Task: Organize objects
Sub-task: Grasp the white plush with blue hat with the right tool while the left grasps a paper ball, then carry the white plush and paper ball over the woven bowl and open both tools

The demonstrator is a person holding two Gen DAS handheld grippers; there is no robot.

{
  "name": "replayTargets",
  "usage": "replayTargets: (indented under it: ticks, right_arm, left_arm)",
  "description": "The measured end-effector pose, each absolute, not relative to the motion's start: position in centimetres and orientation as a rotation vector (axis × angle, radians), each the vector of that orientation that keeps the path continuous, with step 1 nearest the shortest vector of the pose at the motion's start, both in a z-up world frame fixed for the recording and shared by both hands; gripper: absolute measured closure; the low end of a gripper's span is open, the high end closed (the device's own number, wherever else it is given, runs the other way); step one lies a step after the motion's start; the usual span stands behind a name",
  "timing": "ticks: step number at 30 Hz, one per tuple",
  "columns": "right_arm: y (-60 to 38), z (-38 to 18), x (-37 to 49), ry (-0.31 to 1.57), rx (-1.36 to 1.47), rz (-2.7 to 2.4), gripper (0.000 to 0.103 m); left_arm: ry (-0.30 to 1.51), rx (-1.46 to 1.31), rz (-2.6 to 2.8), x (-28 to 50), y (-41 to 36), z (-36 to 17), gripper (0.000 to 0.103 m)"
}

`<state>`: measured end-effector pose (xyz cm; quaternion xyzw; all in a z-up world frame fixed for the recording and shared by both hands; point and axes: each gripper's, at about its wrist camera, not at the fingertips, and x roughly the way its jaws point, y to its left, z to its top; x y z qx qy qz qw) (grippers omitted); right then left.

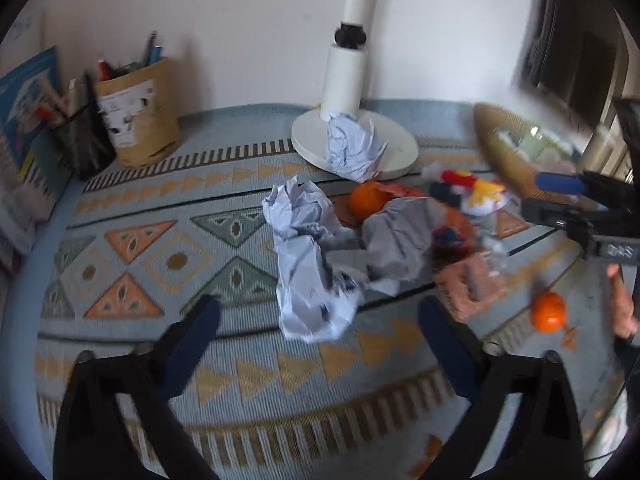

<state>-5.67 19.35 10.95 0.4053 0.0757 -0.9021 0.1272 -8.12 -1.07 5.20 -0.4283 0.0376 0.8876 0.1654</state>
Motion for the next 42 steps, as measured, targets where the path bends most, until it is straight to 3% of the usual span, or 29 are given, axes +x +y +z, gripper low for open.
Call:
replayTargets:
  ticks: [5, 7, 9, 10, 19, 24, 26, 27, 32, 34, 36, 38, 39, 41, 42]
  right_arm:
    - [18.5, 7.9, -10.1, 0.172, 1.272, -2.583, 0.036]
    - [18.5, 7.0, -10.8, 0.128, 1.287, -2.572, 0.048]
    - [18.6, 6.5, -11.1, 0.162, 1.284, -2.606, 0.053]
    - [18.6, 6.5, -11.2, 0.185, 1.281, -2.621, 0.058]
    - [22.0, 11.1, -7.1, -0.046, 1.173, -2.658, 0.06]
    - [27.2, 12.0, 0.2, -0.402, 1.203, -2.56, 0.06]
    - [30.1, 10.5, 2.8, -0.641, 1.247, -2.461, 0.06]
    - [31.8, 9.1, 4.2, -0.796, 1.274, -2.381, 0.06]
    - [34.9, 4.3, 7.5, -1.198, 1.321, -2.181, 0.058]
    - [35.0, 4.2, 8.8, -1.175, 1.342, -2.268, 0.057]
    - [34.9, 5.2, 9.8, -1.014, 1.354, -2.45, 0.048]
    - [34.9, 6.4, 10.6, -0.862, 1.326, -2.561, 0.025]
    - [34.9, 7.0, 11.1, -0.77, 1.315, -2.605, 0.02]
    - [34.8, 7.7, 11.6, -0.642, 1.282, -2.617, 0.017]
    - [34.2, 8.5, 11.9, -0.492, 1.264, -2.638, 0.016]
  left_arm:
    - [0.026, -1.255, 2.448, -9.8, -0.5, 3.4, 0.021]
    - [0.034, -1.249, 2.46, -9.7, -0.3, 3.0, 0.04]
    - [0.031, -1.243, 2.472, -9.6, -0.2, 2.9, 0.046]
    - [0.026, -1.211, 2.481, -9.3, -0.3, 3.3, 0.056]
    - [-0.03, -1.104, 2.579, -4.6, -2.0, 6.3, 0.057]
    - [-0.207, -1.051, 2.621, 0.0, -3.0, 6.1, 0.057]
    - [-0.238, -1.05, 2.654, 0.7, -2.6, 5.6, 0.057]
    - [-0.229, -1.051, 2.669, 0.7, -2.0, 5.4, 0.057]
    - [-0.001, -1.022, 2.791, 1.1, 0.4, 5.2, 0.057]
    - [-0.006, -1.013, 2.778, 1.3, 0.3, 5.2, 0.057]
    - [-0.032, -1.023, 2.773, 1.2, -0.1, 5.2, 0.057]
    - [-0.053, -1.044, 2.763, 1.0, -0.4, 5.0, 0.057]
    - [-0.053, -1.047, 2.767, 1.0, -0.4, 5.0, 0.057]
    - [-0.036, -1.047, 2.77, 1.1, -0.1, 4.9, 0.056]
    - [-0.024, -1.047, 2.771, 1.1, 0.1, 4.9, 0.055]
